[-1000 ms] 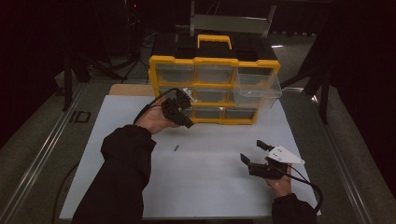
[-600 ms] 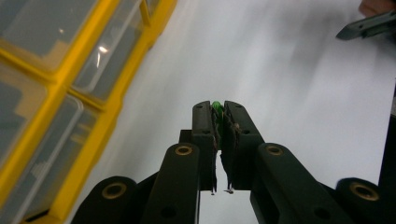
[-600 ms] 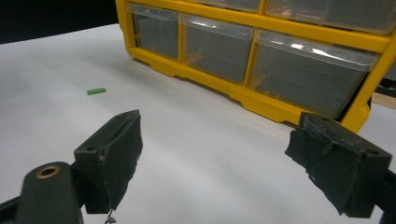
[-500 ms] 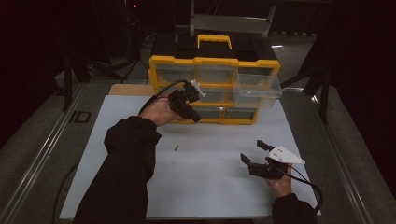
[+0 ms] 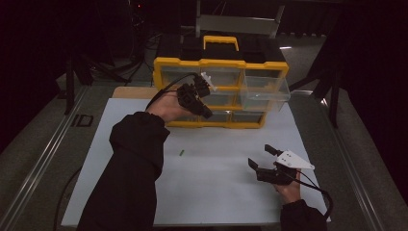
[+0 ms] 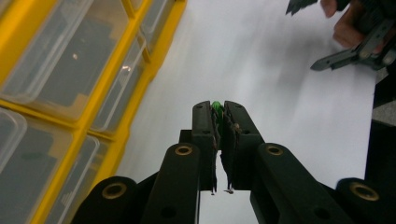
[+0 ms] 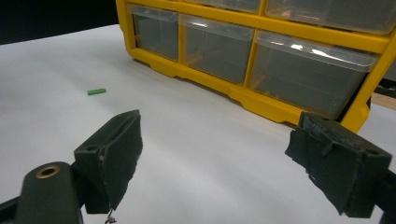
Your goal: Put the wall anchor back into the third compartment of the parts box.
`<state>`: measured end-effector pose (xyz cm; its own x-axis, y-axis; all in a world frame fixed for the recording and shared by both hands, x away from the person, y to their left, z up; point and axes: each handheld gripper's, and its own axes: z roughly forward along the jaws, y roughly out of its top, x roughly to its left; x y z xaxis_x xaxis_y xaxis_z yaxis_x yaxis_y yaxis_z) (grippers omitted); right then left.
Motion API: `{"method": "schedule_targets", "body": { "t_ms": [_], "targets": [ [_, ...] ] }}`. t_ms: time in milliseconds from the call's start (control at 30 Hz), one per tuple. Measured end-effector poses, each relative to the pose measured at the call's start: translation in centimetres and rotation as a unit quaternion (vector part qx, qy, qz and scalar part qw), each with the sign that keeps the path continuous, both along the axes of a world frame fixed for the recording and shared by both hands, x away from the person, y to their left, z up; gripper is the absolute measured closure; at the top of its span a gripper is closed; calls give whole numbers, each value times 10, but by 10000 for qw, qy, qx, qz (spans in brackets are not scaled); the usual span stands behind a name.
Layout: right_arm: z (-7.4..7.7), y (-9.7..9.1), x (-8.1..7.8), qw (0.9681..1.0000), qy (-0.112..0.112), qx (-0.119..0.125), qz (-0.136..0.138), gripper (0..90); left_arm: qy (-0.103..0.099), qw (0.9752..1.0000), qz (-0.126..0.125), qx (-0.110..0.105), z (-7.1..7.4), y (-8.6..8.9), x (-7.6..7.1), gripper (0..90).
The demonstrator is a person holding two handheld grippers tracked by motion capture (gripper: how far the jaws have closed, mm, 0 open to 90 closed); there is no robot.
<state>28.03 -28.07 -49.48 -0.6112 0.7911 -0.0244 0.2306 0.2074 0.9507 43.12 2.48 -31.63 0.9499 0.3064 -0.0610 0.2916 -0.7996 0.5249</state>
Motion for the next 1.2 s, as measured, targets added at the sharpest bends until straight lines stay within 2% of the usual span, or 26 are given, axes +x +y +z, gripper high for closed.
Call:
{"method": "schedule_targets", "body": {
  "t_ms": [300, 467, 600, 1200],
  "targets": [
    [0, 0, 0, 10000, -10, 5, -2, 153, -60, 10000, -17, -54, 13, -5, 2, 848],
    [0, -1, 0, 10000, -18, 6, 0, 153, -86, 10000, -39, 0, 19, -8, 3, 848],
    [0, -1, 0, 10000, -15, 8, 1, 153, -132, 9999, -28, -72, 23, -10, 4, 848],
    [0, -1, 0, 10000, -14, 14, 7, 153, -295, 9994, -95, -147, 46, -20, 5, 848]
  ]
}}
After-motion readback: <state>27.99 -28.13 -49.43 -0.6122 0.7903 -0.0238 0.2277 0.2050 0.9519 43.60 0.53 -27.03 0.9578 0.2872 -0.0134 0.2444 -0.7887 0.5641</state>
